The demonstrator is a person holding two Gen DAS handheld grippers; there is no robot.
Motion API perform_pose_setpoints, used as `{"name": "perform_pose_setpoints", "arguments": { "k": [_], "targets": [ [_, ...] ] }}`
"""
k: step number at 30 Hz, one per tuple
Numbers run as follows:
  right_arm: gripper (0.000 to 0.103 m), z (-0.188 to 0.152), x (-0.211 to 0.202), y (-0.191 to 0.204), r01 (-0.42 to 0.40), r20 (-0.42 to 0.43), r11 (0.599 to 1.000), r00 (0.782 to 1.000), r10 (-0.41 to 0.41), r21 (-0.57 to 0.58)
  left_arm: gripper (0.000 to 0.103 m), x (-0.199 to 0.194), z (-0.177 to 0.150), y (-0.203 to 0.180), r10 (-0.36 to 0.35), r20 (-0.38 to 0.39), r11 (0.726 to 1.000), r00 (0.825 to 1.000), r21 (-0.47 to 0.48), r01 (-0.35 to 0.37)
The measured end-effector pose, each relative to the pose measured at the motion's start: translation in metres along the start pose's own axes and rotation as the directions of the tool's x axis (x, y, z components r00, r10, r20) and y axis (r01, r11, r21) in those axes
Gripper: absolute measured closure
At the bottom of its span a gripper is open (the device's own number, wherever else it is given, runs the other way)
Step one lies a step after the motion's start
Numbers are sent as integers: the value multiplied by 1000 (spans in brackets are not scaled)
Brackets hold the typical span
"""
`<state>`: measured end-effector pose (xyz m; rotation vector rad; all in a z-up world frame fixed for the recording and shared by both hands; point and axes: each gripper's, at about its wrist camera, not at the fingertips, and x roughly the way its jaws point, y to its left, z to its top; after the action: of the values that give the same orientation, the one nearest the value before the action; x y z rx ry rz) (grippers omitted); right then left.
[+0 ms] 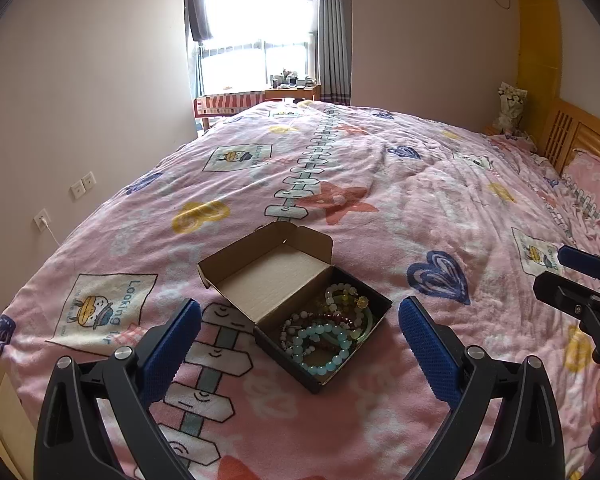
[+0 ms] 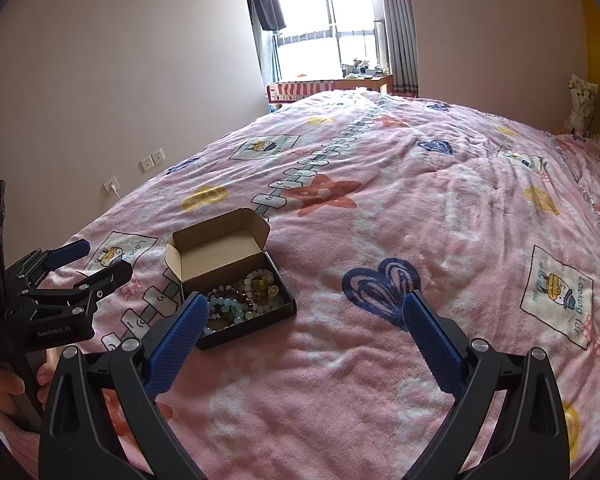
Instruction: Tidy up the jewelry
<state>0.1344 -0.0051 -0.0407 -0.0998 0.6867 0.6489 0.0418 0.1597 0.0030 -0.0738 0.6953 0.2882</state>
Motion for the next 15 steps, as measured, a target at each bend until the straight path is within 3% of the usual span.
{"name": "perform_pose_setpoints", "arguments": {
  "k": [15],
  "targets": [
    [7,-2,0,2,-4,-4,1000,1000,4,8,6,-1,1,0,1,3,1000,1000,7,-1]
  ]
}}
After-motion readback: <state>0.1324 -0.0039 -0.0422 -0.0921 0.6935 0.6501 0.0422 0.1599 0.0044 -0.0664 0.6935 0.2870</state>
